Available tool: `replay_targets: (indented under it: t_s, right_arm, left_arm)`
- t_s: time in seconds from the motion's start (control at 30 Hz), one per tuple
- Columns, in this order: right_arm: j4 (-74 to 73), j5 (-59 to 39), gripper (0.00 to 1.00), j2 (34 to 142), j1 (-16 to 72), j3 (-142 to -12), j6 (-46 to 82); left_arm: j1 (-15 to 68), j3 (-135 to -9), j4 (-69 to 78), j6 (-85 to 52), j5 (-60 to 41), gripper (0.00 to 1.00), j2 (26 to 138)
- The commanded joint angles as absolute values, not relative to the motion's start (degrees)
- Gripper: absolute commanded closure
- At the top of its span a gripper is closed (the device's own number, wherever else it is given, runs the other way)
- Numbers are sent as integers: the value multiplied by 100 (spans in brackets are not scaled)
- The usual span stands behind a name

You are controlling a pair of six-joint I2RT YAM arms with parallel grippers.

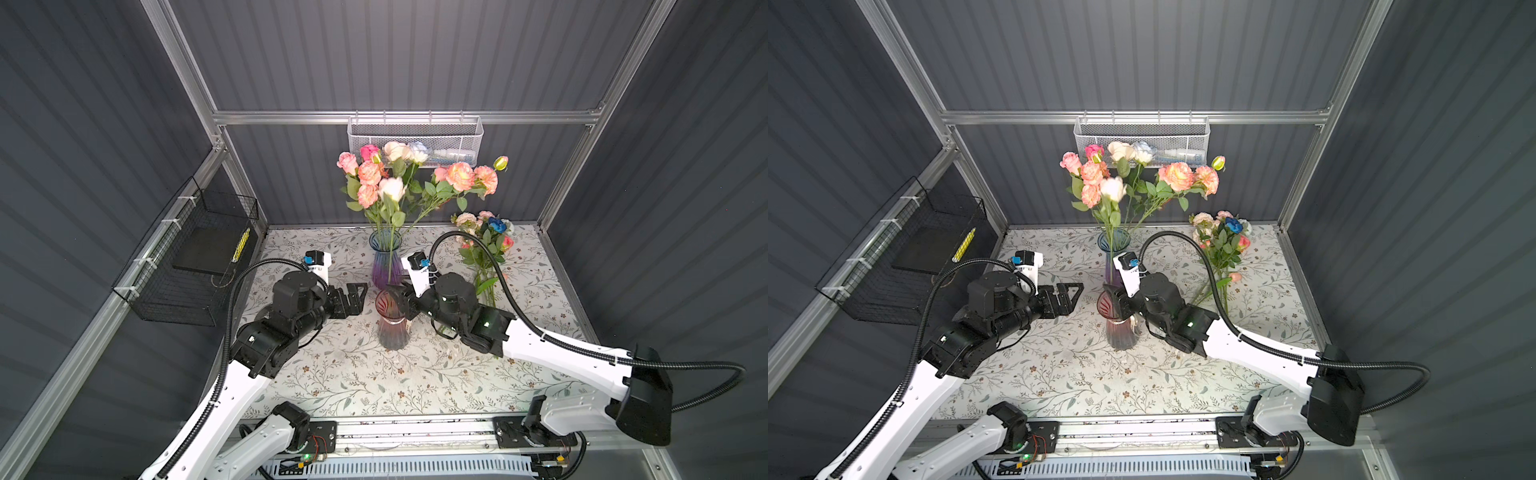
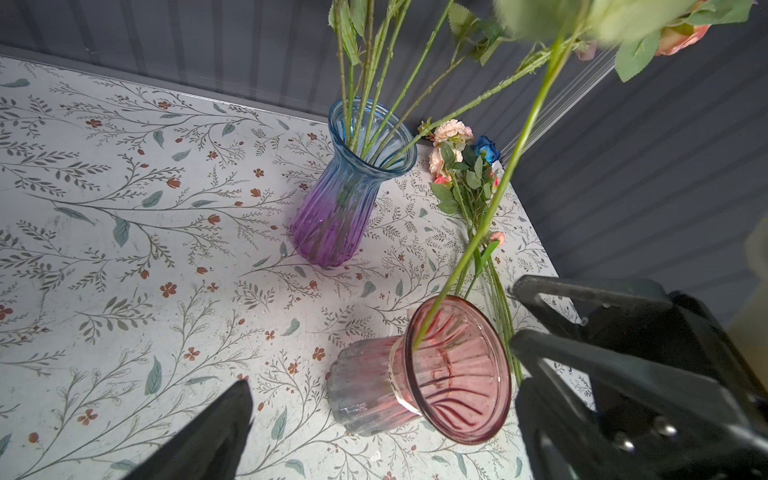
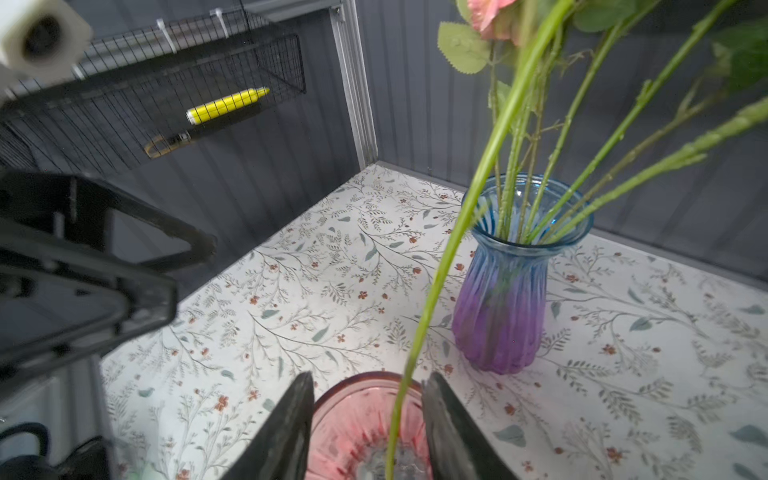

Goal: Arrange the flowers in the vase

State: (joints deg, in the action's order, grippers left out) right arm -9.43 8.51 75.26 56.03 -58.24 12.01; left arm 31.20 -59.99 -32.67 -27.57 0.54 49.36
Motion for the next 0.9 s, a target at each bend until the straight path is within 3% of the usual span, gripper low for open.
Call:
replay_targets:
  t_s: [0.0, 0.2, 0.43, 0.67, 0.87]
  right_arm:
    - [-766, 945, 45, 7178, 5630, -5688, 1397]
    - [-284, 997, 38, 6326, 5634, -5333, 1731]
    - [723, 1502, 39, 5446, 5503, -4735, 2414]
    - [1549, 380, 54, 5571, 3690, -4167, 4038]
    - [1264, -706, 63, 6578, 2313, -4212, 4281]
  left_arm:
    - [3138, -5941, -3107, -2725, -27, 0, 4942]
    - [3137, -5884, -3078, -2725, 42, 0, 4939]
    - [3138, -5871, -3136, -2695, 225, 0, 4963]
    - [3137, -5870, -3134, -2704, 234, 0, 4973]
    - [3137, -5832, -3113, -2728, 39, 0, 4976]
